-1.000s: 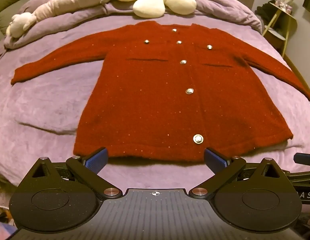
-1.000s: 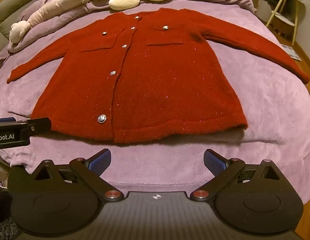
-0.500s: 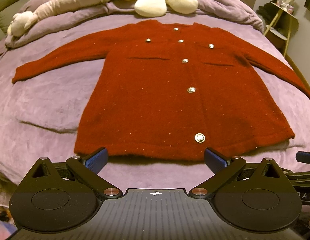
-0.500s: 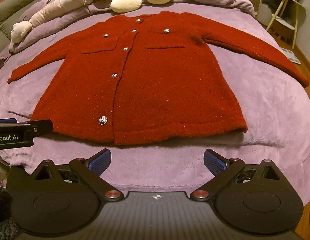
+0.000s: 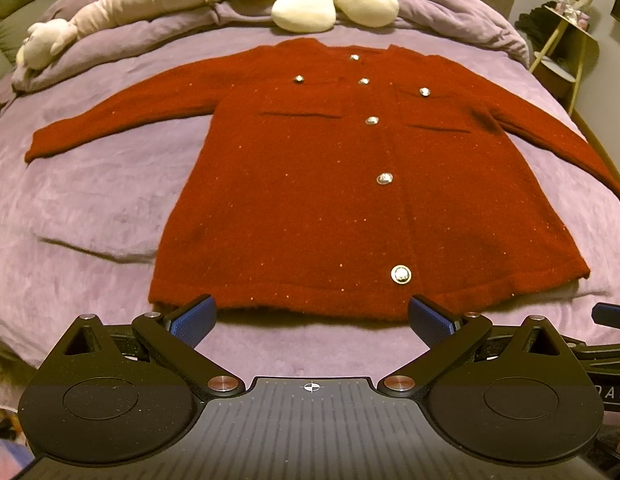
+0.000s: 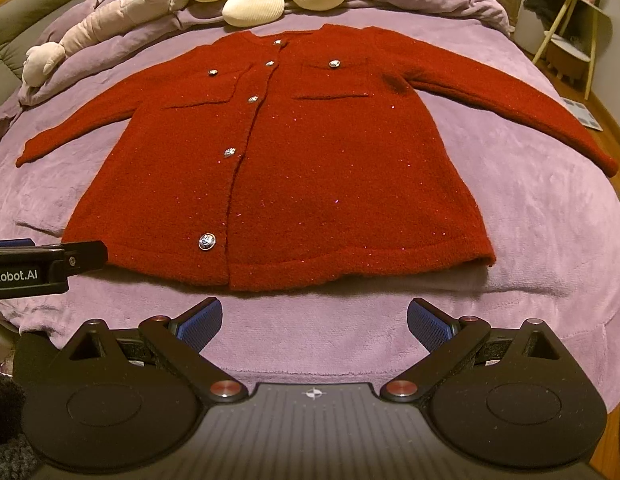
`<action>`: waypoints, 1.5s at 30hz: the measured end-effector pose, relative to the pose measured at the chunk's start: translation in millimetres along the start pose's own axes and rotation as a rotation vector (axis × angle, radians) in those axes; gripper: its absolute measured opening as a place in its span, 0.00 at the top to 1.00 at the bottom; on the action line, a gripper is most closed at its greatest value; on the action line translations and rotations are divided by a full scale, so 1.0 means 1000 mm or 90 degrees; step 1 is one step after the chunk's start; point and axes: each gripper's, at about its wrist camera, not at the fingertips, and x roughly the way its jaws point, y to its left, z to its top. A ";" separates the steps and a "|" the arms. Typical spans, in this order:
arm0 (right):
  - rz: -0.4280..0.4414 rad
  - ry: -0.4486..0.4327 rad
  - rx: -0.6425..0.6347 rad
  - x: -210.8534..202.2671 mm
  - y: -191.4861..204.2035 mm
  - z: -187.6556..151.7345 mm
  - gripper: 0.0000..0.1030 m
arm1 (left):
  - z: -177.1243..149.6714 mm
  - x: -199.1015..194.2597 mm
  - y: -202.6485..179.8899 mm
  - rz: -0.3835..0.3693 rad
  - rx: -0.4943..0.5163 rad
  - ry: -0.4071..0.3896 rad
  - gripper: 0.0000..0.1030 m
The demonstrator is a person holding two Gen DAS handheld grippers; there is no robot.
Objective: Fold small clothes
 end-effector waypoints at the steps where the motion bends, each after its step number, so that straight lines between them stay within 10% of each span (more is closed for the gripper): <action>1: 0.001 0.000 0.000 0.000 0.000 0.000 0.04 | 0.000 0.000 0.000 0.000 -0.001 0.000 0.00; 45: -0.002 -0.013 -0.008 -0.002 0.003 -0.002 0.04 | 0.001 0.001 -0.003 -0.011 -0.001 0.006 0.00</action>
